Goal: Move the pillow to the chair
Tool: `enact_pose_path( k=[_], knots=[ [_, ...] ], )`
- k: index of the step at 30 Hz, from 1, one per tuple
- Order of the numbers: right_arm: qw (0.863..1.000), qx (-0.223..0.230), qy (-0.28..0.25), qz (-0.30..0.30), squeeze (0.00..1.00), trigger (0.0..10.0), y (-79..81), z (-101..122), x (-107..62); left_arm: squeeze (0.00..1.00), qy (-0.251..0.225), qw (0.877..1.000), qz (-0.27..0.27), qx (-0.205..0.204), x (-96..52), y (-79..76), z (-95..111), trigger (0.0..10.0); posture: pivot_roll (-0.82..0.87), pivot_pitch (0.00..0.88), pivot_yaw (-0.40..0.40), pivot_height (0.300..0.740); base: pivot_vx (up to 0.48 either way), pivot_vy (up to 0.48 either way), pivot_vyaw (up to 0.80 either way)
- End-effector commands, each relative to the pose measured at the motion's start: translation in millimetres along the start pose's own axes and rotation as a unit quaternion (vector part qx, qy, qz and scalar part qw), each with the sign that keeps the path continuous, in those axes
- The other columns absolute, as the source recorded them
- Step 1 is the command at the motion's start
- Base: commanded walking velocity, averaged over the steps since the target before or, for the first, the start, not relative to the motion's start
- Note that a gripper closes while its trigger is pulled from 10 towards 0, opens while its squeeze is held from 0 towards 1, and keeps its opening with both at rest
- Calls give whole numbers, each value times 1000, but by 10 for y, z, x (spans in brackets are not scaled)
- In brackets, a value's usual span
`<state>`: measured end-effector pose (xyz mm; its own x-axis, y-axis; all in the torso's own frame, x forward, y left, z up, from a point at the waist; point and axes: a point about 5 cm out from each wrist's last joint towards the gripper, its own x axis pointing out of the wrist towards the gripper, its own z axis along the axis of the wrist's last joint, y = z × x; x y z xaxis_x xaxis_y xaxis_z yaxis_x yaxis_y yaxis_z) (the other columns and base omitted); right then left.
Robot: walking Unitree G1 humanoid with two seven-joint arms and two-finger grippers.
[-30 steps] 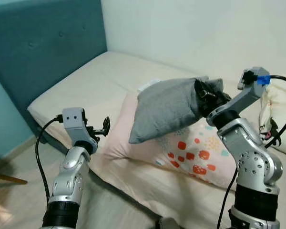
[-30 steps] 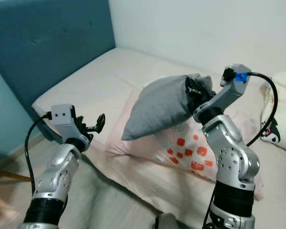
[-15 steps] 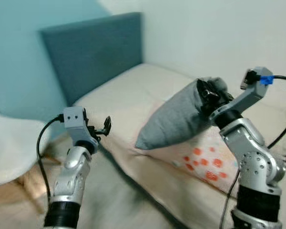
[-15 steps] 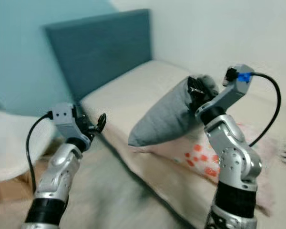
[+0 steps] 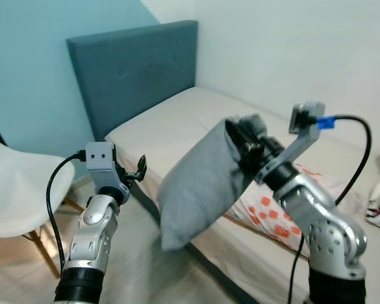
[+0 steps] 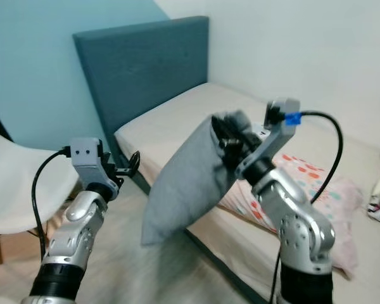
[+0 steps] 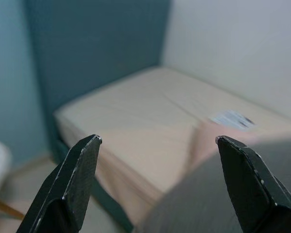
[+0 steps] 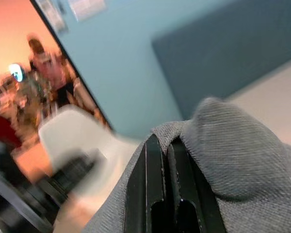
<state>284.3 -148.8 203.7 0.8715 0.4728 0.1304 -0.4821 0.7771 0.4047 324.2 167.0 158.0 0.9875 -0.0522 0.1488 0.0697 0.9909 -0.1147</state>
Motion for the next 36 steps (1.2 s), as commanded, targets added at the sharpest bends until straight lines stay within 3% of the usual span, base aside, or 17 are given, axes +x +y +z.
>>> enact_pose_path(
  k=[1,6,10,12,14,18,36],
  knots=[
    [999,-16,-34,17,0,10000,33,112,6,0,10,1000,1,3,-40,26,-38,10000,-101,0,-12,720,0,0,800],
    [1000,-13,2,-13,0,10000,-165,-150,-205,0,28,999,-38,-20,-223,-147,-130,10000,-93,0,-8,720,0,0,783],
    [1000,-11,20,-21,0,10000,-180,-267,-280,0,43,998,-46,-27,-304,-233,-230,10000,-101,0,0,720,0,0,778],
    [998,-6,50,-37,0,10000,-188,-469,-358,0,48,997,-50,-22,-329,-285,-290,10000,-102,0,6,720,0,0,775],
    [998,-6,50,-37,0,10000,-188,-469,-358,0,48,997,-50,-22,-329,-285,-290,10000,-102,0,6,720,0,0,775],
    [998,12,35,-59,0,10000,-334,-505,-365,0,48,997,-38,-49,-236,-236,-310,10000,-91,0,1,720,0,0,775],
    [998,18,14,-56,0,10000,-337,-501,-345,0,40,996,-72,-43,-222,-275,-260,10000,-93,0,9,720,0,0,776]
  ],
)
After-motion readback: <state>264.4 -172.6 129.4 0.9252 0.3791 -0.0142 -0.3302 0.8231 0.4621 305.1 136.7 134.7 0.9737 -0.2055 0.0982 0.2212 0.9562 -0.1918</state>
